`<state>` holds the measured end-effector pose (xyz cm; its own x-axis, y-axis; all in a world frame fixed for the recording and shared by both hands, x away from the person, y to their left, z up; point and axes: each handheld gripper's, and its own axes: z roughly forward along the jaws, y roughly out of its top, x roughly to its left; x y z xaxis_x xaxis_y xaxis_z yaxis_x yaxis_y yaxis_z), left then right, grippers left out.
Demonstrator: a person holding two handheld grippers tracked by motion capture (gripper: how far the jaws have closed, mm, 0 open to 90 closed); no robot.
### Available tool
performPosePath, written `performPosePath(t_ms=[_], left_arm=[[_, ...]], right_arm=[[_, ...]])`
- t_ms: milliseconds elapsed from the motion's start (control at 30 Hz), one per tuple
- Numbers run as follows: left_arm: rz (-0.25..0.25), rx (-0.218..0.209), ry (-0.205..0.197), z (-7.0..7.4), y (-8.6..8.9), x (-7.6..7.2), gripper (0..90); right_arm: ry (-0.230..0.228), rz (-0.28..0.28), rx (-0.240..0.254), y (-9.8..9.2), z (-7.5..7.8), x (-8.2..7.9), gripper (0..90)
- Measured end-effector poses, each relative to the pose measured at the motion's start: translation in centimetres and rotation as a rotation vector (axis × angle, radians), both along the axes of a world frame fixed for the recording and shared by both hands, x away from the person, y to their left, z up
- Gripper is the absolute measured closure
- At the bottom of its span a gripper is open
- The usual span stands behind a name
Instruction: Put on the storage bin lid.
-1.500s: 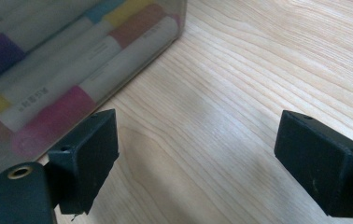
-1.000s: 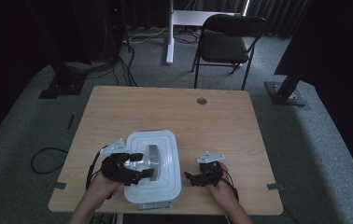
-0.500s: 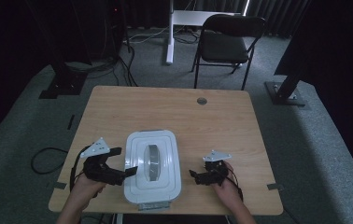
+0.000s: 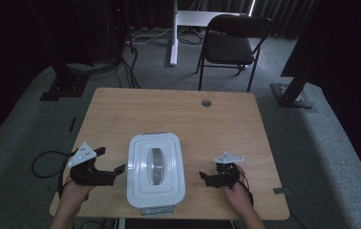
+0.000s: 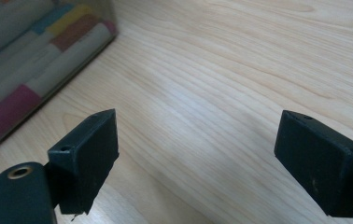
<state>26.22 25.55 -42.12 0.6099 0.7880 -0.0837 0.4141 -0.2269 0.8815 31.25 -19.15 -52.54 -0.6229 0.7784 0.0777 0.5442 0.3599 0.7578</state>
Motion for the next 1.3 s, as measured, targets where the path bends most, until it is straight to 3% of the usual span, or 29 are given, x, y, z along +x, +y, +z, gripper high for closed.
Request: performPosePath(t_ms=[133,267,533,700,733,933,967,1100,1300], left_arm=[[0.042,-0.018,-0.013,-0.8,1.2,0.1,0.6],[0.088,0.002,-0.029,-1.8,2.3,0.3,0.6],[0.184,-0.001,-0.023,-4.7,4.6,1.3,0.6],[0.249,0.052,-0.014,-6.9,5.6,1.8,0.6],[0.263,0.068,-0.006,-7.3,5.8,2.0,0.6],[0.296,0.069,0.016,-8.4,6.6,2.3,0.6],[0.323,0.102,0.049,-9.2,7.1,2.6,0.6],[0.351,0.128,0.093,-10.2,7.5,2.8,0.6],[0.389,0.169,0.112,-10.6,7.6,2.8,0.5]], right_arm=[[-0.004,-0.014,0.003,-0.6,0.1,0.0,13.2],[-0.006,-0.026,0.005,-1.0,0.2,0.1,13.2],[-0.022,-0.087,0.04,-2.2,0.2,0.2,13.3],[-0.058,-0.159,0.014,-3.3,0.2,0.3,13.5],[-0.063,-0.176,0.012,-3.5,0.2,0.4,13.5],[-0.088,-0.246,-0.002,-4.8,0.2,0.5,13.5],[-0.078,-0.27,0.004,-5.4,0.2,0.6,13.6],[-0.069,-0.318,0.012,-6.4,0.2,0.6,13.6],[-0.074,-0.362,-0.002,-7.7,0.1,0.7,13.4]])
